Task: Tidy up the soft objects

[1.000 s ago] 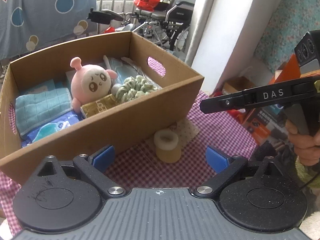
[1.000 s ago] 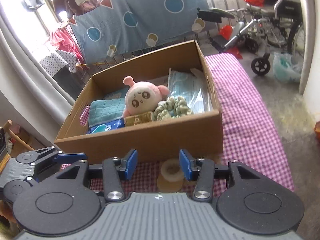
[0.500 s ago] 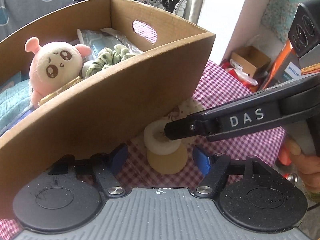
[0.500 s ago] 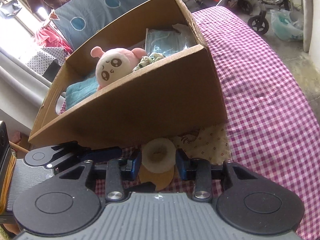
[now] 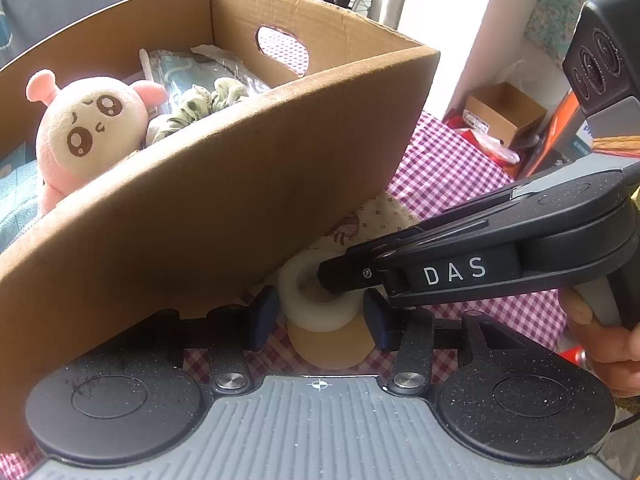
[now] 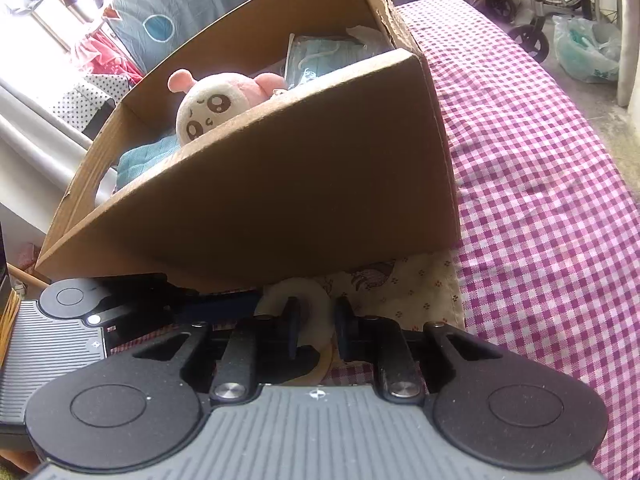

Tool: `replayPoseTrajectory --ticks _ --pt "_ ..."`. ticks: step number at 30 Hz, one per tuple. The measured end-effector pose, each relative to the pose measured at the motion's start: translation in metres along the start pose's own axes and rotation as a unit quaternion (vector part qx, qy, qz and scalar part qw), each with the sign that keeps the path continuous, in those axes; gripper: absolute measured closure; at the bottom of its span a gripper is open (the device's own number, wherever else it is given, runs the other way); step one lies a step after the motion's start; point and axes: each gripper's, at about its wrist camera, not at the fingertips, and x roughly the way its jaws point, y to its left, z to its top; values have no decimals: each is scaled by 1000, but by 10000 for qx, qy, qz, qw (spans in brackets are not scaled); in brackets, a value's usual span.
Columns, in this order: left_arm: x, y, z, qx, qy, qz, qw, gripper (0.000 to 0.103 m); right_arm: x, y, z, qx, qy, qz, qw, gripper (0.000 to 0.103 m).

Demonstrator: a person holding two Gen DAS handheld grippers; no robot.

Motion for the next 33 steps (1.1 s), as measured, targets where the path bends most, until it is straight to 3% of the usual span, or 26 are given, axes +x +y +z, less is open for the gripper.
replayPoseTrajectory --ticks 8,18,28,30,33 --pt "-8 -5 -6 10 33 -42 10000 56 -17 1 -9 -56 44 7 10000 83" --pt "2 -8 -11 312 46 -16 9995 53 -9 3 -8 -98 198 -61 9997 83" --pt "3 -6 -13 512 -55 -102 9986 52 -10 -4 -14 29 27 86 10000 82" --pt "3 -7 -12 529 -35 -89 9986 49 -10 -7 -15 45 -8 128 9999 82" --pt "4 -9 -13 502 13 -64 9987 29 -11 -15 -17 196 -52 309 9993 78"
